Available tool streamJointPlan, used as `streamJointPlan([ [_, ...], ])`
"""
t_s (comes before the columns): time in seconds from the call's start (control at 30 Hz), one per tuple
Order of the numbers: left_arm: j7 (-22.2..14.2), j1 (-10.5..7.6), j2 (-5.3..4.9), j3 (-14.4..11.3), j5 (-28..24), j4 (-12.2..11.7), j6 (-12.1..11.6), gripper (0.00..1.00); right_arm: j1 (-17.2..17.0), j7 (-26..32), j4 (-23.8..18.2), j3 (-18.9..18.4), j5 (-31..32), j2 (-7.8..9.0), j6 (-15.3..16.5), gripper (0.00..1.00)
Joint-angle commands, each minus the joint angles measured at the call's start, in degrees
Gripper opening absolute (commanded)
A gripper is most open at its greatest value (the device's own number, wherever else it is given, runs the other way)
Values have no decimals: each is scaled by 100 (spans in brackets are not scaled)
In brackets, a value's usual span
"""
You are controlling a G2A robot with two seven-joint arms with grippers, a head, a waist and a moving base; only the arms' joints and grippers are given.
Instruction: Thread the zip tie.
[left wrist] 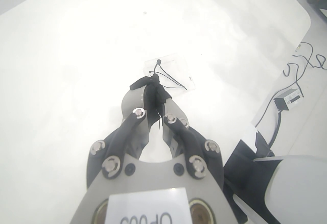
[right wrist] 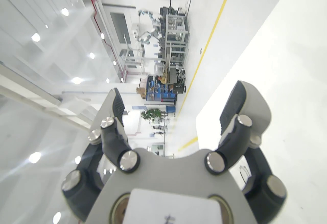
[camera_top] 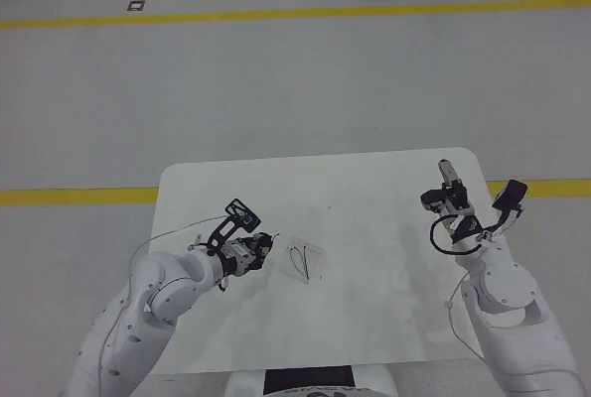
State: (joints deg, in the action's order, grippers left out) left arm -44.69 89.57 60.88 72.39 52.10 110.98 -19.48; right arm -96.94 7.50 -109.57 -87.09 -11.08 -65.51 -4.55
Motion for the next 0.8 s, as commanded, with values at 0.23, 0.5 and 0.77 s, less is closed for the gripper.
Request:
streamJointPlan([
  [0.23, 0, 0, 0, 0, 0, 0, 0, 0, 669, 1538, -385, 965, 998, 28, -1239, 100],
  [0.5, 0, 0, 0, 0, 0, 0, 0, 0, 920, 1904, -395, 1327, 1236, 19, -1493, 100],
  [0.77, 0, 0, 0, 0, 0, 0, 0, 0, 920, 1904, -395, 1327, 1236, 19, -1493, 100],
])
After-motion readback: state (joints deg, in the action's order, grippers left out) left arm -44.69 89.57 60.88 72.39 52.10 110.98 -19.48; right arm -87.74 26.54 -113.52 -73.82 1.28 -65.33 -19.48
